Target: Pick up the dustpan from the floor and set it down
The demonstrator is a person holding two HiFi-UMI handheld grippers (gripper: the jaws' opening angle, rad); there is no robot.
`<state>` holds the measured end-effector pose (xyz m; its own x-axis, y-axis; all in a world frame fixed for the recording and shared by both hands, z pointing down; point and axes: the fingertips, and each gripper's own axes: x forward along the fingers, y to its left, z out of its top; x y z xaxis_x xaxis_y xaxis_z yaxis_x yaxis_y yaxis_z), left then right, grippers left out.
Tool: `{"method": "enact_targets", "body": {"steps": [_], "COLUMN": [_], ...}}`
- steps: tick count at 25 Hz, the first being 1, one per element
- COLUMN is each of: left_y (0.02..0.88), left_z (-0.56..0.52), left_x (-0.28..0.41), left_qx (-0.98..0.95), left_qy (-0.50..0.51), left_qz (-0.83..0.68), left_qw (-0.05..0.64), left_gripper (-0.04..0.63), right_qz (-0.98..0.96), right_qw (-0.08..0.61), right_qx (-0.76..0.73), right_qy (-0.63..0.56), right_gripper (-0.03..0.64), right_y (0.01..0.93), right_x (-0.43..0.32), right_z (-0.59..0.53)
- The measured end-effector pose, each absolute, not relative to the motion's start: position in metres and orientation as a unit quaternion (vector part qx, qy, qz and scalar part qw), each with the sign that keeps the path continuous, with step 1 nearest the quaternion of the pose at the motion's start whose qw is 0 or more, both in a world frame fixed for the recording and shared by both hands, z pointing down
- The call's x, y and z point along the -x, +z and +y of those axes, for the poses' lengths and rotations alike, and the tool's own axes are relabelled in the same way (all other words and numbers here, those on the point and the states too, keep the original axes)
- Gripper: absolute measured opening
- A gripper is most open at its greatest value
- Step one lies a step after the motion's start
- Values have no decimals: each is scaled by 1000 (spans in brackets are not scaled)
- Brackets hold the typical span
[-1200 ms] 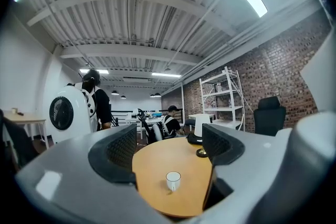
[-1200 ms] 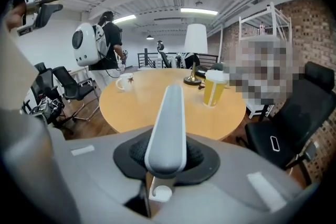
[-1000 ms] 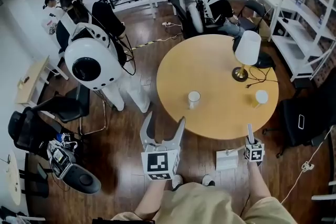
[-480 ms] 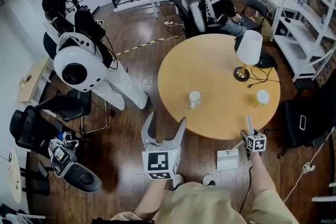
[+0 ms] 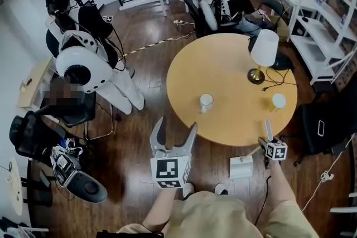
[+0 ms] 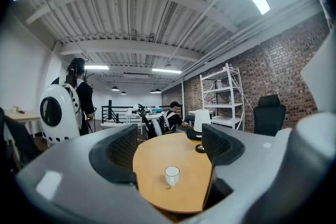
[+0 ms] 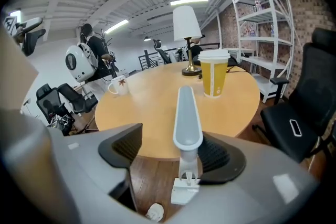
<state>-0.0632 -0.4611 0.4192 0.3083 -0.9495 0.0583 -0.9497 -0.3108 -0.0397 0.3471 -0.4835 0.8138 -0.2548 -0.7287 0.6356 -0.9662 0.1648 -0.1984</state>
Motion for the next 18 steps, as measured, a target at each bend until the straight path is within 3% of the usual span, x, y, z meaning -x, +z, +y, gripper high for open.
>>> {"method": "enact_targets", "body": {"steps": [18], "left_y": [425], "left_z": [-468], "left_x": [44], "left_qx": [-819], "left_qy": [41], "left_qz": [-572], "left_qw": [4], "left_gripper": [374], "right_qz": [-713], "right_qw": [172], "right_qx": [-610], "right_qy": [301], "right_gripper": [333], "right_y": [797], "right_x": [-396], "right_z": [-461]}}
